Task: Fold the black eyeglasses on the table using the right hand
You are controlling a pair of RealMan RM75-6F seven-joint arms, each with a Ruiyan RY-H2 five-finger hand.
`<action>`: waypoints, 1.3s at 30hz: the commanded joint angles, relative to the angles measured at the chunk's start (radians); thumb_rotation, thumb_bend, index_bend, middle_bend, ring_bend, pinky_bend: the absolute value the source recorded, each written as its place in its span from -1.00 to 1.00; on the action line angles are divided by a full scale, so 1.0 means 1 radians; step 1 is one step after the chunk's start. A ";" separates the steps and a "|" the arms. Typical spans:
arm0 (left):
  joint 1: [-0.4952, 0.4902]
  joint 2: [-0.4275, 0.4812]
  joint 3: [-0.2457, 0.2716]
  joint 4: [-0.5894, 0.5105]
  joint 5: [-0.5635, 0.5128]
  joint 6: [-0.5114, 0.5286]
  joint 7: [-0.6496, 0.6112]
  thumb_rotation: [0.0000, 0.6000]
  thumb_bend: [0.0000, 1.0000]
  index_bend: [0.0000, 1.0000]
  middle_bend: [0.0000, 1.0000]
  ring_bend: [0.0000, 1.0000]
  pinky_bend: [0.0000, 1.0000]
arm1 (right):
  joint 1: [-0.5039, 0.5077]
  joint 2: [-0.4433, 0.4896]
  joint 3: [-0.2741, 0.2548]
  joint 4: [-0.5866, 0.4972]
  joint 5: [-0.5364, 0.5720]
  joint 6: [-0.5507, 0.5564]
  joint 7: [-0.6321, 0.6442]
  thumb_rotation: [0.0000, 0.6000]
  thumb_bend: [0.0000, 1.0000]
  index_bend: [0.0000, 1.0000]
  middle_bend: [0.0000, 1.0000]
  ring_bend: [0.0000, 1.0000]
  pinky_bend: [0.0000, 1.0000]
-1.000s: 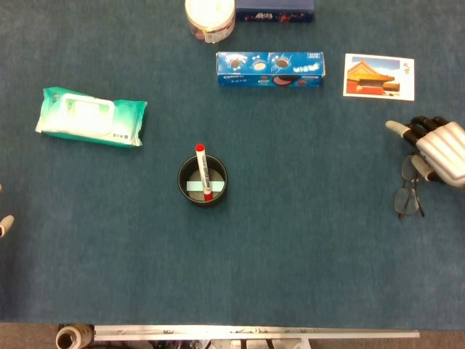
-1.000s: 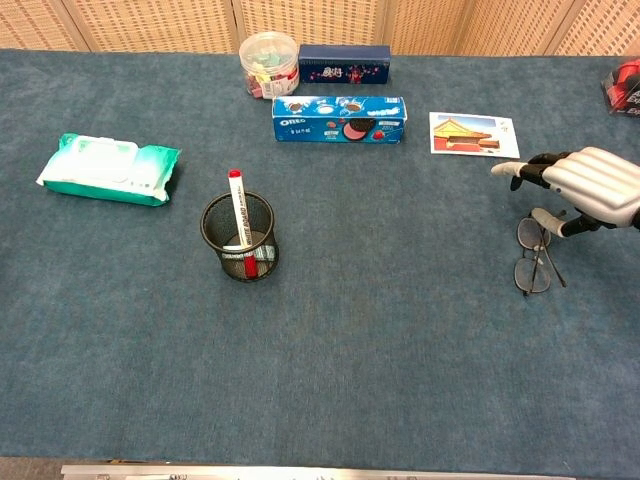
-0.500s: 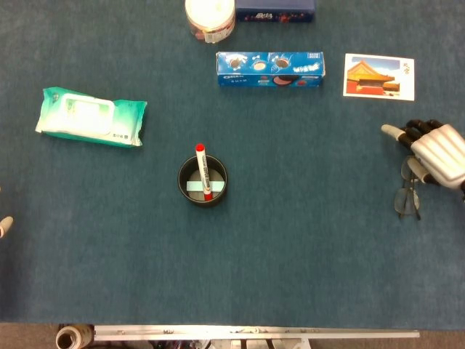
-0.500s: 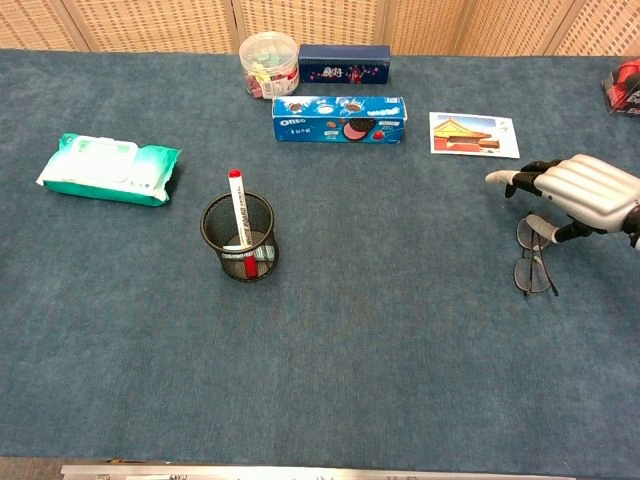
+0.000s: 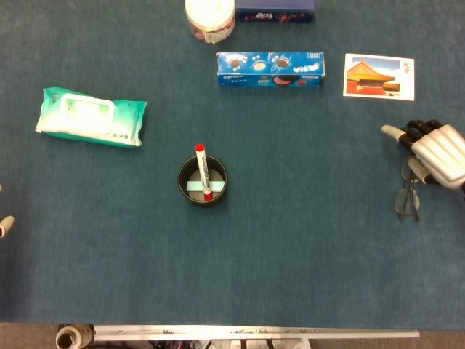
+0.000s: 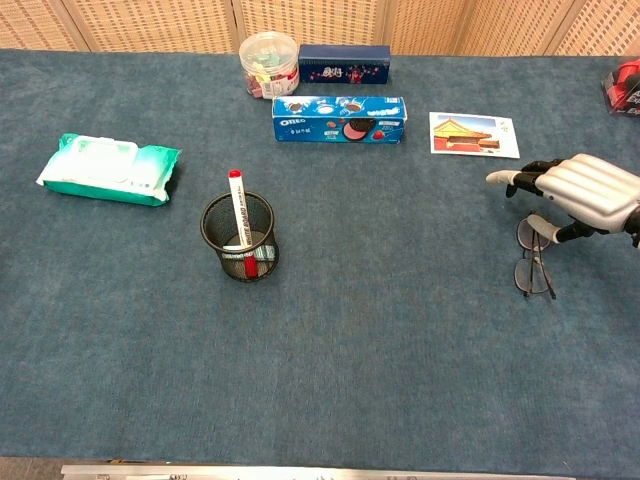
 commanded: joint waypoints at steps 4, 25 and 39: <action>-0.006 0.005 -0.003 -0.011 0.004 -0.001 0.012 1.00 -0.92 -0.09 -0.24 -0.37 0.03 | -0.010 0.071 0.028 -0.083 -0.002 0.085 -0.035 1.00 -0.06 -0.72 -0.37 -0.59 -0.36; -0.077 0.037 -0.036 -0.032 0.061 -0.028 0.017 1.00 -0.92 -0.09 -0.24 -0.37 0.03 | -0.205 0.421 0.105 -0.637 0.175 0.297 -0.349 1.00 -0.07 -0.72 -0.37 -0.59 -0.36; -0.089 0.040 -0.031 -0.024 0.079 -0.021 0.011 1.00 -0.92 -0.09 -0.24 -0.37 0.03 | -0.392 0.455 0.072 -0.770 0.230 0.447 -0.434 1.00 -0.07 -0.70 -0.37 -0.59 -0.36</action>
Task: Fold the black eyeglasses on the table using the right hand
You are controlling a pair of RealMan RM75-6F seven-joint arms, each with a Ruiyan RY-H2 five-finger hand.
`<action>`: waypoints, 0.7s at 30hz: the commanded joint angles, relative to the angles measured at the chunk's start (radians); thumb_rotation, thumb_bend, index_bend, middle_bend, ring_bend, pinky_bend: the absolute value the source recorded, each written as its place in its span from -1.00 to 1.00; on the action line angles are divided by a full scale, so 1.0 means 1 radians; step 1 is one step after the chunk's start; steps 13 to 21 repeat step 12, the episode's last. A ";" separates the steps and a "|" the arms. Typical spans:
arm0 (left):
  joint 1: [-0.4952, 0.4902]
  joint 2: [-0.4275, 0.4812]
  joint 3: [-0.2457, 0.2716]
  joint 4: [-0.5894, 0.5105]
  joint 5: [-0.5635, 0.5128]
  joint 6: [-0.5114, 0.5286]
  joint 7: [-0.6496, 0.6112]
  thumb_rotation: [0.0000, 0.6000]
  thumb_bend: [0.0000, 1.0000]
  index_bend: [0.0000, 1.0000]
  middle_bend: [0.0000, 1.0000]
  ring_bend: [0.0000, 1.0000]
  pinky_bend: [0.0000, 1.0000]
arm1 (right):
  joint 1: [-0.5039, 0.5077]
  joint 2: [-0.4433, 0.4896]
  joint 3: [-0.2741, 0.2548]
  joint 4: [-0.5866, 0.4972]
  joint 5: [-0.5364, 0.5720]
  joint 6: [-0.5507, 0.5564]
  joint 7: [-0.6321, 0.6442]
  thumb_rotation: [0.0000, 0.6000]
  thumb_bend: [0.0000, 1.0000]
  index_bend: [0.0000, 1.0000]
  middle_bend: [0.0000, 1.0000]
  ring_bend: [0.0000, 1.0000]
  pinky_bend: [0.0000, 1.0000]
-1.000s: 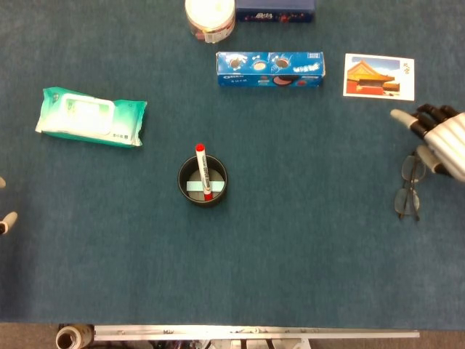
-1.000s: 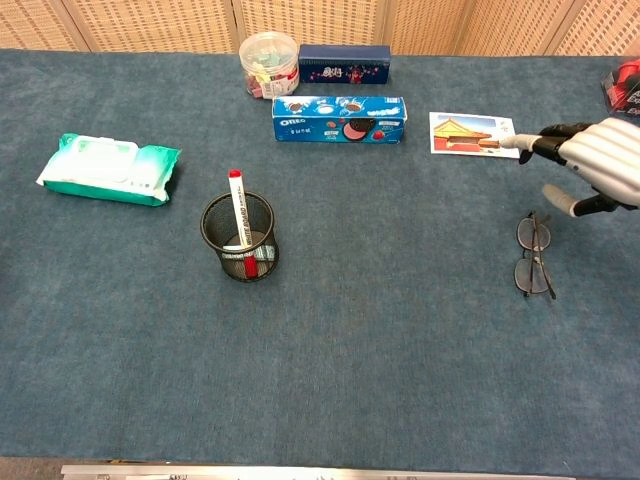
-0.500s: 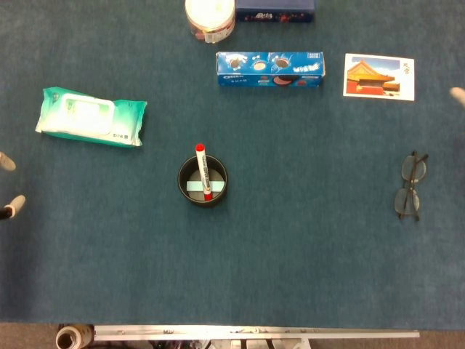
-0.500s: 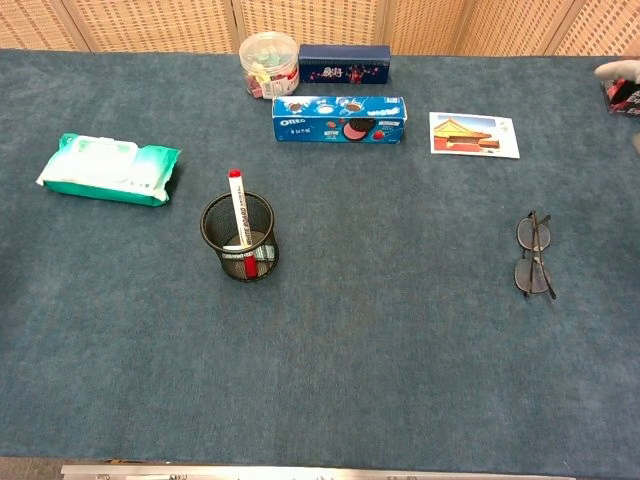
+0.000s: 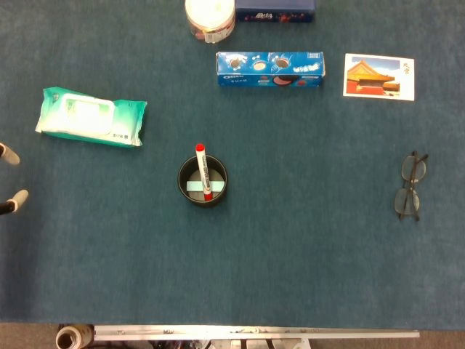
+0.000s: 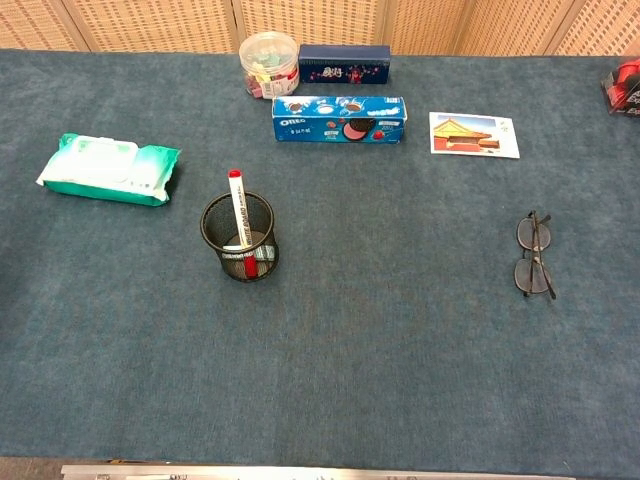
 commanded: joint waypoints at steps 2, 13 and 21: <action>0.003 -0.002 0.002 -0.002 0.000 0.006 -0.002 1.00 -0.92 -0.09 -0.24 -0.37 0.03 | -0.034 -0.007 -0.002 -0.002 0.012 0.020 0.019 1.00 -0.07 -0.70 -0.37 -0.59 -0.36; 0.006 -0.016 0.007 0.001 -0.012 0.009 0.003 1.00 -0.92 -0.09 -0.24 -0.37 0.03 | -0.048 -0.015 0.026 0.022 0.010 0.009 0.077 1.00 -0.06 -0.70 -0.37 -0.59 -0.36; 0.006 -0.016 0.007 0.001 -0.012 0.009 0.003 1.00 -0.92 -0.09 -0.24 -0.37 0.03 | -0.048 -0.015 0.026 0.022 0.010 0.009 0.077 1.00 -0.06 -0.70 -0.37 -0.59 -0.36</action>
